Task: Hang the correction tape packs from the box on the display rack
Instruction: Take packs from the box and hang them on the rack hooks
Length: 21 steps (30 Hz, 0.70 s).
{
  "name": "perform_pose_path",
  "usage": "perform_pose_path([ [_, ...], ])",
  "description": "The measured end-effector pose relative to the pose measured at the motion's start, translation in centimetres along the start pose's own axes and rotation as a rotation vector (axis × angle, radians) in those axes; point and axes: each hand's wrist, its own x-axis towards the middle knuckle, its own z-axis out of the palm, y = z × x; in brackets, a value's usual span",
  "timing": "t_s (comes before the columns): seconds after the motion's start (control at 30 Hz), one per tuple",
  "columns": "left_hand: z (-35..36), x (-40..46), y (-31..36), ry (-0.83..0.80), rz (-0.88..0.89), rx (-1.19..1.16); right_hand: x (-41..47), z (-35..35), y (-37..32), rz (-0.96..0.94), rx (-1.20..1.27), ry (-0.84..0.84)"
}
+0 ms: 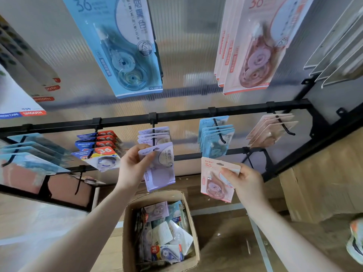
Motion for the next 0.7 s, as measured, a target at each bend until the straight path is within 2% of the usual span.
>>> perform_pose_path([
  [0.13, 0.0, 0.07, 0.23, 0.047, -0.001, 0.017, 0.18, -0.39, 0.24, 0.006, -0.007, -0.004],
  [0.7, -0.53, 0.72, -0.41, 0.026, 0.005, 0.088, 0.83, 0.05, 0.34, 0.007, -0.046, -0.024],
])
